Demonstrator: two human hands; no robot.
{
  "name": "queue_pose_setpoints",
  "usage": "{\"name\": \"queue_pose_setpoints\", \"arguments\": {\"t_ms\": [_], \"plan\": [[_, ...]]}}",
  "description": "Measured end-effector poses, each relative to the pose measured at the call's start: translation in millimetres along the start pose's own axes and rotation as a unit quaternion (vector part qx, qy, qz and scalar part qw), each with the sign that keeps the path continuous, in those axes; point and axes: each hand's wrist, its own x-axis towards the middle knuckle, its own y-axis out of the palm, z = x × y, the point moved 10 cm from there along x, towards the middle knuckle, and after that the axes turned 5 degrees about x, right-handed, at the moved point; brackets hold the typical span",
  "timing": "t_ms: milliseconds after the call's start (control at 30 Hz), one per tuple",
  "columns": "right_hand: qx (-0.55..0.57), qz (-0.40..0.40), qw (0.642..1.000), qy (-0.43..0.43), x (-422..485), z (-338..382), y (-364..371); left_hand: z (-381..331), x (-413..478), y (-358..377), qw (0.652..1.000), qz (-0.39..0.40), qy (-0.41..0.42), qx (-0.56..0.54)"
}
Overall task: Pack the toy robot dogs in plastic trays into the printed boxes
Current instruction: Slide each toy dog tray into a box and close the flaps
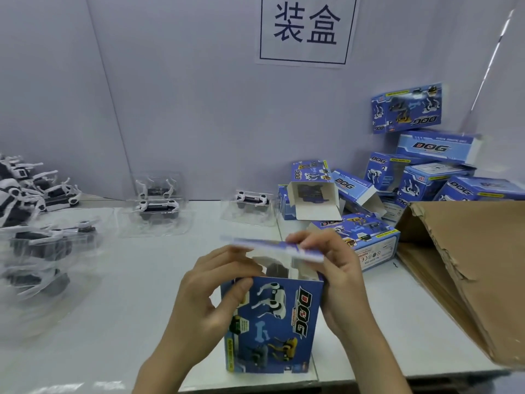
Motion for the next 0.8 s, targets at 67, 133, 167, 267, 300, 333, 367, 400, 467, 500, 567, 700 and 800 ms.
{"name": "queue_pose_setpoints", "arguments": {"t_ms": [67,133,167,267,300,333,367,400,467,500,567,700,800], "plan": [[0.001,0.012,1.0,-0.006,-3.4,-2.5,-0.8,1.6,-6.3,2.6,0.999,-0.031,-0.009,0.012],[0.005,0.035,0.999,-0.021,-6.7,-1.7,0.4,2.9,-10.3,4.8,0.998,-0.056,-0.014,0.022],[0.003,0.047,0.998,-0.029,-8.0,-0.7,1.5,3.3,-10.7,5.1,0.997,-0.064,-0.012,0.028],[-0.076,0.047,0.994,-0.055,-9.3,8.4,3.1,-1.9,-7.8,1.7,0.993,-0.087,0.03,0.08],[-0.132,0.045,0.988,-0.068,-9.3,13.8,4.8,-3.2,-7.3,0.1,0.99,-0.095,0.041,0.099],[-0.192,0.05,0.977,-0.085,-9.0,20.9,9.0,-4.6,-7.9,-1.1,0.987,-0.103,0.049,0.112],[-0.247,0.066,0.962,-0.101,-8.4,28.1,15.6,-7.0,-9.2,-2.1,0.985,-0.111,0.057,0.121],[-0.292,0.09,0.946,-0.111,-7.9,33.9,23.0,-9.4,-11.2,-2.3,0.983,-0.118,0.065,0.127],[-0.355,0.148,0.917,-0.104,-5.6,38.0,34.8,-13.3,-14.6,-3.3,0.981,-0.126,0.074,0.126],[-0.375,0.181,0.905,-0.087,-4.2,36.0,39.4,-14.2,-15.1,-4.2,0.982,-0.127,0.073,0.123],[-0.4,0.236,0.884,-0.049,-3.2,28.7,46.4,-13.2,-14.5,-5.1,0.985,-0.12,0.057,0.111],[-0.415,0.306,0.857,-0.023,-7.7,21.3,57.4,-5.7,-14.6,-7.7,0.993,-0.113,-0.007,0.039],[-0.401,0.287,0.87,-0.013,-4.8,21.2,54.0,-8.5,-19.0,-5.1,0.995,-0.099,-0.008,0.019]]}}
